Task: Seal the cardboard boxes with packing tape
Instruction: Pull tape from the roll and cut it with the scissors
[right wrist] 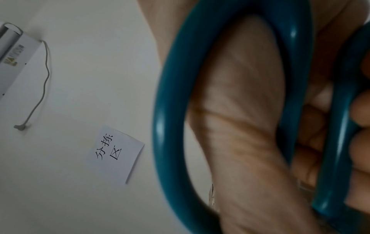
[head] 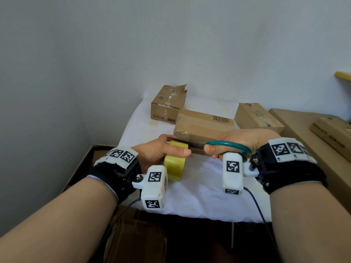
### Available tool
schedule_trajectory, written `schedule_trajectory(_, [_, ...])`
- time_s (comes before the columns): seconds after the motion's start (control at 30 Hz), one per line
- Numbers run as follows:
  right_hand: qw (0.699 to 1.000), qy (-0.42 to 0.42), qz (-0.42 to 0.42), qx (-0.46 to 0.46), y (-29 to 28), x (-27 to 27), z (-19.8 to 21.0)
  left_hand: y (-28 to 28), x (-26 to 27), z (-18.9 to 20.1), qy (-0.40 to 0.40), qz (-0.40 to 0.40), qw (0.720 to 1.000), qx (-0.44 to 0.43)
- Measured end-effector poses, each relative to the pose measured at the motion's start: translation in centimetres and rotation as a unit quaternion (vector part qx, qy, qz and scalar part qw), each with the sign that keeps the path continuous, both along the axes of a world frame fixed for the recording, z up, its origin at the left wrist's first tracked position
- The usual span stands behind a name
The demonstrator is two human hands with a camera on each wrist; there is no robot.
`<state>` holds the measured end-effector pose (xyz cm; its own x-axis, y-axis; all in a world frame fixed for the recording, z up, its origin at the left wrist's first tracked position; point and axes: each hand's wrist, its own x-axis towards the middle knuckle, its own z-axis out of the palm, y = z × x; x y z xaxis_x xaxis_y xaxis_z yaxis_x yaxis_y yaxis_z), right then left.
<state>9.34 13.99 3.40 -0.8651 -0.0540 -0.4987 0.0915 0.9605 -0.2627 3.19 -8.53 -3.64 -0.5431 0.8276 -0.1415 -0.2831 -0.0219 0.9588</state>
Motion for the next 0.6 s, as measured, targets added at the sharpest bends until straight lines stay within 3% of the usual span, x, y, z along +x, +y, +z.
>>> schedule_trajectory(0.23, [1.000, 0.010, -0.021, 0.020, -0.25, 0.63, 0.13, 0.07, -0.16, -0.05, -0.010, 0.003, 1.000, -0.004])
schedule_trajectory(0.43, [0.996, 0.003, -0.071, -0.052, 0.03, 0.53, 0.45, 0.17, -0.39, 0.01, -0.008, 0.006, 1.000, -0.017])
schedule_trajectory(0.6, [0.999, -0.006, -0.047, -0.027, -0.74, 0.99, 0.78, 0.11, -0.45, -0.15, 0.003, 0.013, 1.000, -0.022])
